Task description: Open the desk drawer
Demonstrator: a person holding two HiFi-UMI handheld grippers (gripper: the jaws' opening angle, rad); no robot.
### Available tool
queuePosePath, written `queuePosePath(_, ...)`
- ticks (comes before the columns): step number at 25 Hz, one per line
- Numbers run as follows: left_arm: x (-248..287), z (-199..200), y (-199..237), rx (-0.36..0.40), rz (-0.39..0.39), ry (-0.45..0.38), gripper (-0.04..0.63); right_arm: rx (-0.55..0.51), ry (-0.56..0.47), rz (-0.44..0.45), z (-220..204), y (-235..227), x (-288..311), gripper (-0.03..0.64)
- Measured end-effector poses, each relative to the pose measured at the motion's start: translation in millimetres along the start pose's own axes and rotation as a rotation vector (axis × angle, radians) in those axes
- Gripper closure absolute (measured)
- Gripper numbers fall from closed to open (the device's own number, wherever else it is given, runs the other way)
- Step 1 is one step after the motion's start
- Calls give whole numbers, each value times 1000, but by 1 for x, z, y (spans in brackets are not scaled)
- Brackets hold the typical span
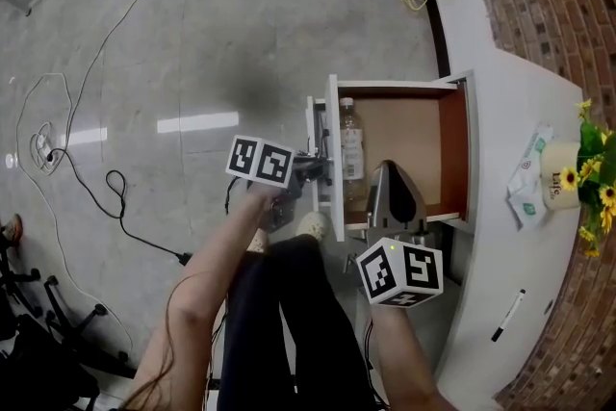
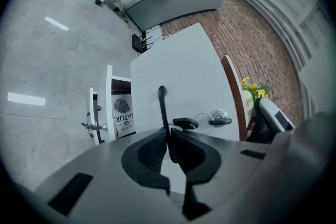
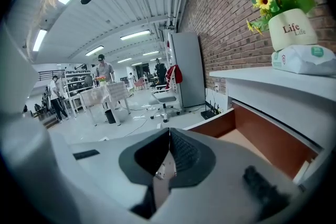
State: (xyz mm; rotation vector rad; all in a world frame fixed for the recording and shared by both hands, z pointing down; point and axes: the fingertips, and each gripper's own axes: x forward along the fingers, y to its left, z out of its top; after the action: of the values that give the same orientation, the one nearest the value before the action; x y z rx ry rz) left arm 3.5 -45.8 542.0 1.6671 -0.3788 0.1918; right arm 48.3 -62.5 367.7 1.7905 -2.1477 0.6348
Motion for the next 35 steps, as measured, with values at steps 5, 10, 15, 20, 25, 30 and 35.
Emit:
queuePosePath(5, 11, -1, 9, 25, 24, 8, 561, 13, 9, -15, -9, -11, 0, 604)
queuePosePath(10, 17, -2, 14, 74, 56, 22, 557, 16, 16, -19, -15, -13, -1, 604)
queuePosePath(15, 16, -2, 13, 68, 34, -29, 558, 29, 21, -24, -20, -12, -4, 604)
queuePosePath(20, 10, -8, 15, 91, 68, -38, 490, 27, 18, -30, -21, -13, -8, 604)
queuePosePath(25, -11, -4, 18, 107, 134, -99, 473, 34, 11, -36, -19, -13, -14, 604)
queuePosePath(30, -47, 6, -3, 178, 210, -219, 479, 38, 10, -39, -8, -16, -28, 604)
queuePosePath(35, -82, 17, -42, 265, 242, -312, 523, 75, 9, -18, 5, -10, -36, 603)
